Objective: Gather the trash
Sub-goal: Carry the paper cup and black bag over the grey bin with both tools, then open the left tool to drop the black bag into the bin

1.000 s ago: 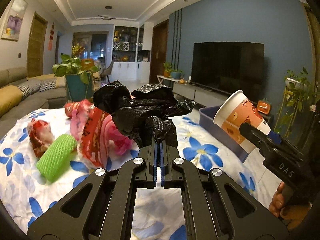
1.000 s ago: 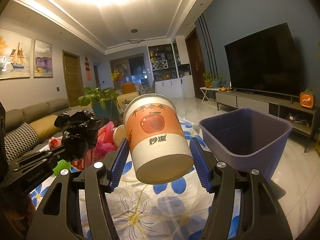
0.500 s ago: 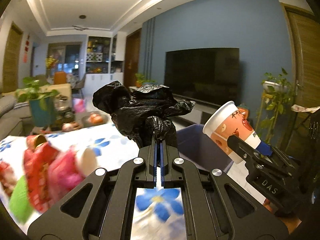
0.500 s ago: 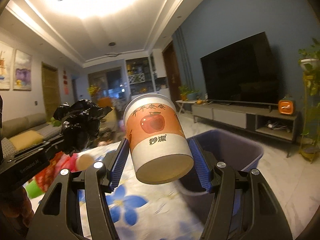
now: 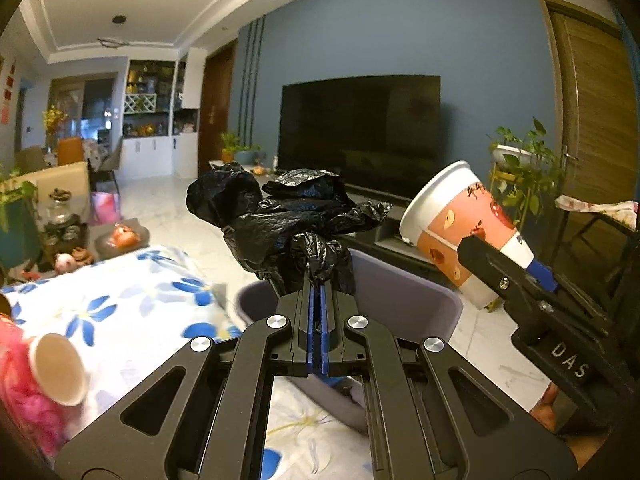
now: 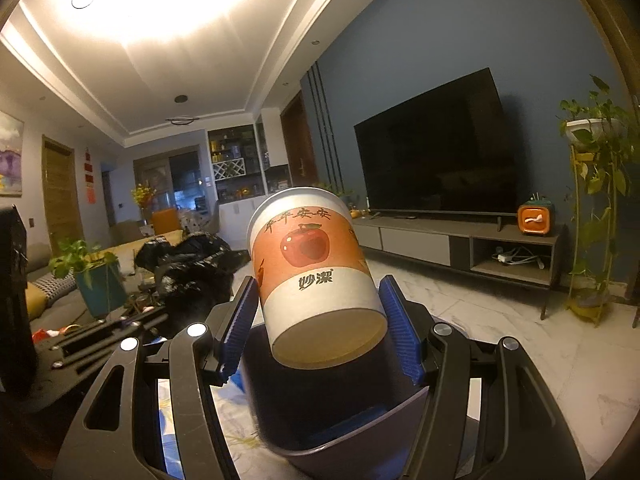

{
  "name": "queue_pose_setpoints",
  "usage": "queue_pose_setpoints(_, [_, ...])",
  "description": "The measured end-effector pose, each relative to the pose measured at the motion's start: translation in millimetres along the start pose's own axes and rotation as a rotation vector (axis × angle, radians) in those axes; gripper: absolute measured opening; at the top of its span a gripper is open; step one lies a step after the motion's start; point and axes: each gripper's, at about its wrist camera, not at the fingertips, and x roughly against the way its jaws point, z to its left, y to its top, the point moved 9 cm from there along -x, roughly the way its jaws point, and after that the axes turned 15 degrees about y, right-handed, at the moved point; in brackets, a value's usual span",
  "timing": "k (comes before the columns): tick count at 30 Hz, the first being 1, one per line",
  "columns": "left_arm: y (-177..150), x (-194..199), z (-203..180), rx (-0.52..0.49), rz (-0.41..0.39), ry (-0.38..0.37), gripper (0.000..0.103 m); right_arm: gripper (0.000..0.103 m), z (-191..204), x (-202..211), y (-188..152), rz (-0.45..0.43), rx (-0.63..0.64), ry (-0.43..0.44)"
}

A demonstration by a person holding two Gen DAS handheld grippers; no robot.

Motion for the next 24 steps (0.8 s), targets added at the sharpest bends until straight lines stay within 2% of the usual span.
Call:
queue_pose_setpoints(10, [-11, -36, -15, -0.011, 0.042, -0.034, 0.002, 0.061, -15, -16, 2, 0.002, -0.010, -0.011])
queue_pose_setpoints(24, [-20, -60, -30, -0.006, 0.084, -0.078, 0.002, 0.061, -22, -34, 4, 0.007, -0.011, -0.007])
